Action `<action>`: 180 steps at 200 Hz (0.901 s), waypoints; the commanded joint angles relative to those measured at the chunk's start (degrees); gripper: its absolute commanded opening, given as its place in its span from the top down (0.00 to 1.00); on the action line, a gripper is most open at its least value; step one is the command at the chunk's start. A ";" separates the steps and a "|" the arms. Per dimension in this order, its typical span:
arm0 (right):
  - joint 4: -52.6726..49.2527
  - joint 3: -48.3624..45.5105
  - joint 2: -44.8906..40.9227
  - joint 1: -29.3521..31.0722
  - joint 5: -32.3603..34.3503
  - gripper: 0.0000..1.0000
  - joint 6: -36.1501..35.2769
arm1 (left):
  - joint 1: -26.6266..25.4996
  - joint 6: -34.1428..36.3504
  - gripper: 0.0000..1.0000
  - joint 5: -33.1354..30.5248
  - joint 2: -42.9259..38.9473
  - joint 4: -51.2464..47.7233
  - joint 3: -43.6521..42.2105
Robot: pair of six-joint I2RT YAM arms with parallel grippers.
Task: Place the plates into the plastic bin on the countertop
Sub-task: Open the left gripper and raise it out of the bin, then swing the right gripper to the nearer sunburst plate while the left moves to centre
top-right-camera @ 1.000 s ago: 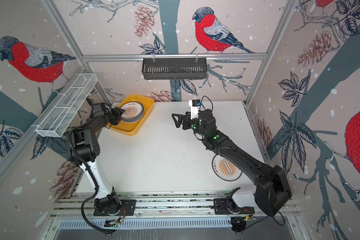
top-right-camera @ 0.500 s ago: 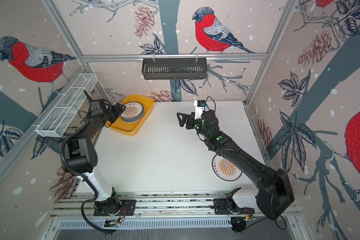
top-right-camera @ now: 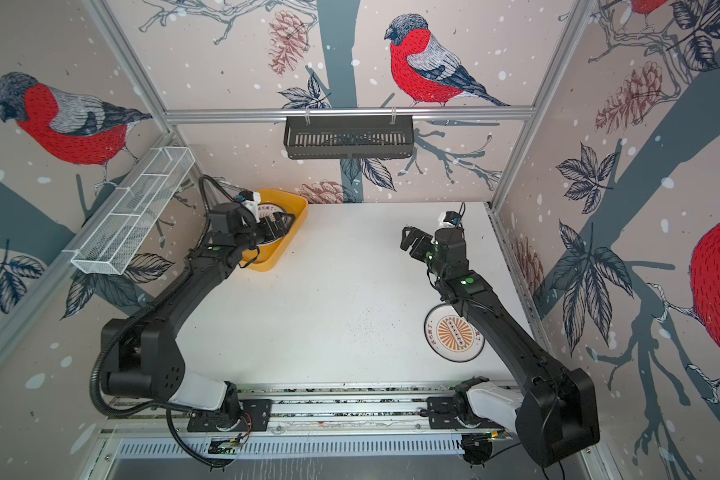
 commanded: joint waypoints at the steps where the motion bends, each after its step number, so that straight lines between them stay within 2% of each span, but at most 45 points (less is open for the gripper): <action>1: -7.37 -1.09 -2.25 -2.20 5.16 0.00 2.16 | -4.61 3.86 0.04 2.07 -0.62 4.02 -0.98; 40: -17.81 -3.39 -5.64 -9.53 7.39 0.00 3.56 | -14.80 2.41 0.04 4.01 0.27 12.22 -3.75; 68: -23.04 -6.98 -8.42 -15.93 8.21 0.00 4.45 | -21.55 3.26 0.04 3.61 3.96 13.50 -2.14; 109: -26.95 -14.10 -13.84 -22.29 7.88 0.00 6.73 | -28.76 3.61 0.04 4.25 10.68 14.07 1.57; 151: -29.67 -17.96 -16.87 -30.04 5.02 0.00 4.59 | -35.74 6.56 0.04 4.17 16.75 11.30 7.14; 180: -30.37 -20.47 -17.57 -34.03 2.13 0.00 3.33 | -38.47 6.32 0.04 4.99 20.13 10.91 10.00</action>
